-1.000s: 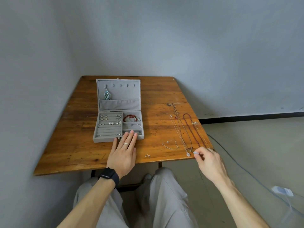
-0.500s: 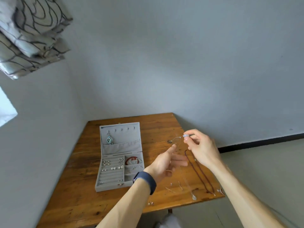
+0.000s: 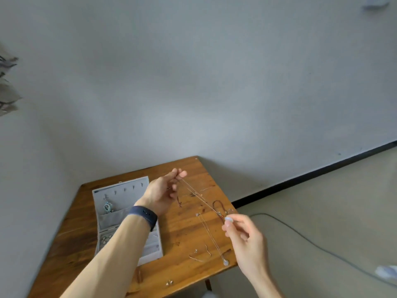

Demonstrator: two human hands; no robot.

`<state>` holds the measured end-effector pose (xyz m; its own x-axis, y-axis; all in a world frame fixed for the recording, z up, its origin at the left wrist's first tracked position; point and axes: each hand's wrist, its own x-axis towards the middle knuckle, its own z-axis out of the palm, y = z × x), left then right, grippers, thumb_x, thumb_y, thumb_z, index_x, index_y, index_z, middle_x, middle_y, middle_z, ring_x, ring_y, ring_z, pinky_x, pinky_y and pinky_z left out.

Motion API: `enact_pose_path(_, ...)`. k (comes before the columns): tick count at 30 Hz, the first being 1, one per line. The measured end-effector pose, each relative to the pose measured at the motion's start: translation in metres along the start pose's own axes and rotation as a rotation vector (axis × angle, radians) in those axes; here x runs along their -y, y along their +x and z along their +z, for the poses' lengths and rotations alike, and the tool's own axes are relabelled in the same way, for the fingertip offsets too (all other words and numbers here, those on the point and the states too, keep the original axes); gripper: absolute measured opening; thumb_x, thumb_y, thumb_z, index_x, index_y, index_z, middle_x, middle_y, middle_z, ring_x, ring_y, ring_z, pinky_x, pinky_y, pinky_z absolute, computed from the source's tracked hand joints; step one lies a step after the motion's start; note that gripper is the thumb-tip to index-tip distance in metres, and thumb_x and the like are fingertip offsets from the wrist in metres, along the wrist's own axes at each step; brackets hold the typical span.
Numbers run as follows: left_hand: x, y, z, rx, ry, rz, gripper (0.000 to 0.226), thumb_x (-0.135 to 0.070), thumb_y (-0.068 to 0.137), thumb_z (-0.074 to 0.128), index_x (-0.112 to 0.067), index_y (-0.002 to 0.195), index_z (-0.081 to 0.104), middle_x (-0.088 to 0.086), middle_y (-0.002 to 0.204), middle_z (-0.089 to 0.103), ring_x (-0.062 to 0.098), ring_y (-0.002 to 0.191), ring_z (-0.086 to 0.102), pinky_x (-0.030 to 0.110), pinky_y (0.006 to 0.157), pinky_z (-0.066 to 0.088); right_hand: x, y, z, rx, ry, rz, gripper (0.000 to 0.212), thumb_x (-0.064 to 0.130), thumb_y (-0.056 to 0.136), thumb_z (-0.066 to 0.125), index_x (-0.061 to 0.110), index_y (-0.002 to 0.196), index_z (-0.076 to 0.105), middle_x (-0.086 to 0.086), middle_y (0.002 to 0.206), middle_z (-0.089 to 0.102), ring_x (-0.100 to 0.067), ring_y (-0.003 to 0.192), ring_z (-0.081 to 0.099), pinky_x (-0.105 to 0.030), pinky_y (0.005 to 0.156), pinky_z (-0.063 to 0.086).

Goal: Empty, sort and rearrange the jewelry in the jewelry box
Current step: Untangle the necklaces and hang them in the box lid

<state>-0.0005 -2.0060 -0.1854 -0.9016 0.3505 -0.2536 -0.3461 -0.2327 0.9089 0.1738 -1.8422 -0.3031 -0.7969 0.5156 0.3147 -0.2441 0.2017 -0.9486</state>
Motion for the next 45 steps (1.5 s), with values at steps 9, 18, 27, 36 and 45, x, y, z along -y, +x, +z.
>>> enact_pose_path(9, -0.018, -0.042, -0.088, -0.233, 0.21, 0.087, 0.015, -0.027, 0.101, 0.056, -0.022, 0.095, 0.069, -0.005, 0.099, 0.077, 0.007, 0.069, 0.064, 0.022, 0.06, 0.039, -0.015, -0.027, 0.046, 0.021, 0.272, 0.295, 0.01, 0.023, 0.096, 0.065, 0.023, 0.105, 0.068, 0.001, 0.088, 0.078, -0.015, 0.078, 0.073, -0.02, 0.067, 0.056)
enact_pose_path(18, -0.028, -0.088, -0.169, -0.303, 0.003, 0.12, 0.025, -0.033, 0.104, 0.051, -0.026, 0.086, 0.067, -0.008, 0.088, 0.071, 0.009, 0.077, 0.064, 0.025, 0.078, 0.049, -0.019, -0.018, 0.091, 0.041, 0.508, 0.613, 0.012, 0.017, 0.096, 0.066, 0.02, 0.106, 0.071, -0.001, 0.095, 0.078, -0.015, 0.086, 0.075, -0.024, 0.069, 0.056)
enact_pose_path(27, -0.039, -0.115, -0.214, -0.417, -0.003, 0.132, 0.02, -0.032, 0.103, 0.053, -0.025, 0.091, 0.068, -0.009, 0.076, 0.064, 0.009, 0.072, 0.061, 0.026, 0.079, 0.05, -0.016, 0.012, 0.136, 0.268, 0.197, 0.48, 0.015, 0.016, 0.093, 0.07, 0.021, 0.107, 0.067, 0.0, 0.098, 0.076, -0.01, 0.085, 0.073, -0.022, 0.071, 0.056)
enact_pose_path(36, -0.077, -0.104, -0.257, -0.764, 0.771, 0.463, 0.014, -0.025, 0.099, 0.059, -0.019, 0.098, 0.072, -0.007, 0.086, 0.076, 0.01, 0.07, 0.069, 0.025, 0.07, 0.055, -0.022, 0.077, 0.216, 0.548, -0.589, -0.094, 0.005, 0.028, 0.096, 0.065, 0.028, 0.099, 0.068, 0.017, 0.094, 0.068, -0.006, 0.084, 0.062, -0.01, 0.066, 0.042)
enact_pose_path(45, -0.124, -0.054, -0.25, -0.838, 0.88, 0.689, 0.018, -0.021, 0.102, 0.047, -0.019, 0.108, 0.064, -0.012, 0.097, 0.071, 0.003, 0.081, 0.067, 0.004, 0.063, 0.045, -0.021, 0.129, 0.334, 0.709, -0.76, -0.459, 0.014, 0.024, 0.102, 0.053, 0.023, 0.111, 0.064, 0.007, 0.105, 0.067, -0.012, 0.094, 0.065, -0.022, 0.074, 0.046)
